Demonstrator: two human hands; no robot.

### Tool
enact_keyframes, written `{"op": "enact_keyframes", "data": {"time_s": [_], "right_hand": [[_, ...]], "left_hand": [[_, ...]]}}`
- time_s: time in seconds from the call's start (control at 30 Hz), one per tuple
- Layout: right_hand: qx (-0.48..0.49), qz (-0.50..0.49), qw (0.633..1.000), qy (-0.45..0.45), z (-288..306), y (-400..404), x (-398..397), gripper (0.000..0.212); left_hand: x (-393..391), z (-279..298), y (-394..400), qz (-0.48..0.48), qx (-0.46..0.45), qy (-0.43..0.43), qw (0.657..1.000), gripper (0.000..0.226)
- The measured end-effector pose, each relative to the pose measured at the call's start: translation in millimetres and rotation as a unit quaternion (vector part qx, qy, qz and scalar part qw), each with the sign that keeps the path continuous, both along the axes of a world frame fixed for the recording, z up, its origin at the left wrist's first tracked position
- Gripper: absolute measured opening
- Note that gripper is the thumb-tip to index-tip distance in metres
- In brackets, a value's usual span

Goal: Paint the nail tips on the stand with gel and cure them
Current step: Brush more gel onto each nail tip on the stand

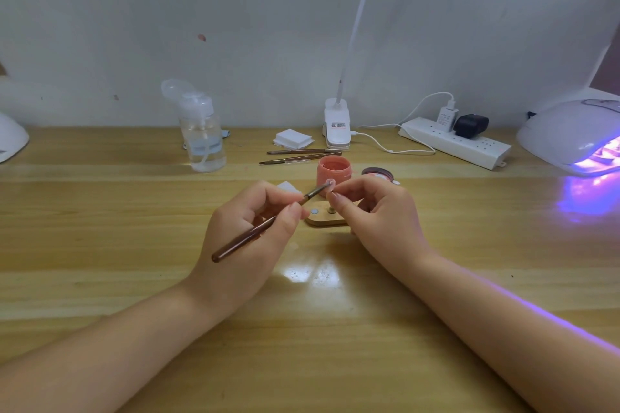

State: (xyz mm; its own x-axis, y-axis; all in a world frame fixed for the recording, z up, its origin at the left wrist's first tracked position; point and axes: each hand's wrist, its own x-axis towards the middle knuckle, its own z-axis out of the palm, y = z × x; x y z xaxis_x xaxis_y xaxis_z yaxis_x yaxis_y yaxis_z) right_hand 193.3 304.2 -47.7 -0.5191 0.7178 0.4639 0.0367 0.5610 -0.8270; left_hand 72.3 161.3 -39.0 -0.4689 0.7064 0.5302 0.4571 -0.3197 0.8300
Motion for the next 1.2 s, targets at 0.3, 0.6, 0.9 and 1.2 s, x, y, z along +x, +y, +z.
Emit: {"op": "enact_keyframes", "data": {"time_s": [0.3, 0.6, 0.9, 1.2], "right_hand": [[-0.010, 0.000, 1.000, 0.002, 1.0, 0.2, 0.2, 0.003], [-0.009, -0.002, 1.000, 0.002, 1.2, 0.8, -0.1, 0.009], [-0.003, -0.004, 1.000, -0.001, 1.8, 0.2, 0.4, 0.002], [-0.009, -0.010, 1.000, -0.001, 0.7, 0.4, 0.0, 0.006]], "left_hand": [[0.2, 1.5, 2.8, 0.016, 0.013, -0.016, 1.000, 0.014], [-1.5, 0.3, 1.5, -0.022, 0.033, -0.039, 0.998, 0.013], [-2.8, -1.0, 3.3, -0.009, -0.003, -0.019, 1.000, 0.004], [0.7, 1.7, 0.2, 0.018, 0.019, 0.038, 0.999, 0.005]]}}
